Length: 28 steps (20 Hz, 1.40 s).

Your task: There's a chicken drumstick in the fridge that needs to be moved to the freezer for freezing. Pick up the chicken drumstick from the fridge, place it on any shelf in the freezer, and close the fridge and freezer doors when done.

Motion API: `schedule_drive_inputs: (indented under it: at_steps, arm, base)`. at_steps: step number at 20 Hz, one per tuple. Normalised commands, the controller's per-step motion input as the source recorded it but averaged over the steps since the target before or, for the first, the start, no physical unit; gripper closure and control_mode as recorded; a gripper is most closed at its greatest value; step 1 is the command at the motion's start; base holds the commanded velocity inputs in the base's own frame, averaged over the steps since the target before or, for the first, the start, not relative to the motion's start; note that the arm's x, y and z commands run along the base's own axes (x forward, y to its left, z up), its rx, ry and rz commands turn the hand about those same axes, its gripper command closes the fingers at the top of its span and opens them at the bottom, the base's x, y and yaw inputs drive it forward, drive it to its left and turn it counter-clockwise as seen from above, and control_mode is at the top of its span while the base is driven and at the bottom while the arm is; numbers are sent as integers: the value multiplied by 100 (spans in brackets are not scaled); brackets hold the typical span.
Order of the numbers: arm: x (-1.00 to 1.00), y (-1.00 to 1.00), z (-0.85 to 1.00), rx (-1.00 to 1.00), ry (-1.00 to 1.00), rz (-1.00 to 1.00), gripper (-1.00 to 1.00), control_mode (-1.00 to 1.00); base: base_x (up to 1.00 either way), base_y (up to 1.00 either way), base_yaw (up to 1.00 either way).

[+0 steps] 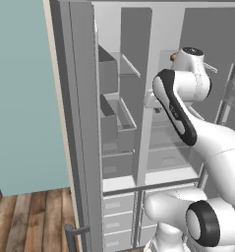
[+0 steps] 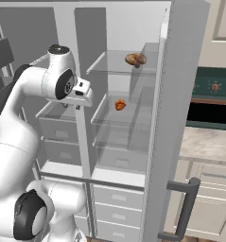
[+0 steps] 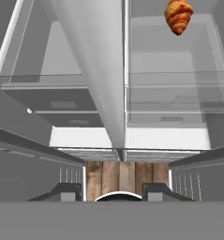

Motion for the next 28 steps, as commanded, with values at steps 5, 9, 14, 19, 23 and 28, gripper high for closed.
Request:
schedule_drive_inputs:
  at_steps: [5,9,14,19,23,28]
  arm:
    - [0,-10,0,0,0,0,-100,-100]
    - [0,-29,-2,0,0,-2,-100,-100]
    - [-1,-47,14,-6,-6,-8,-100,-100]
    - [0,-60,30,-8,-6,-15,-100,-100]
    - [1,-36,60,-5,-8,-16,-100,-100]
    - [0,-6,73,-1,-18,-10,-100,-100]
  base:
    - [0,0,0]
    - [0,0,0]
    - [0,0,0]
    - [0,0,0]
    - [0,0,0]
    - [0,0,0]
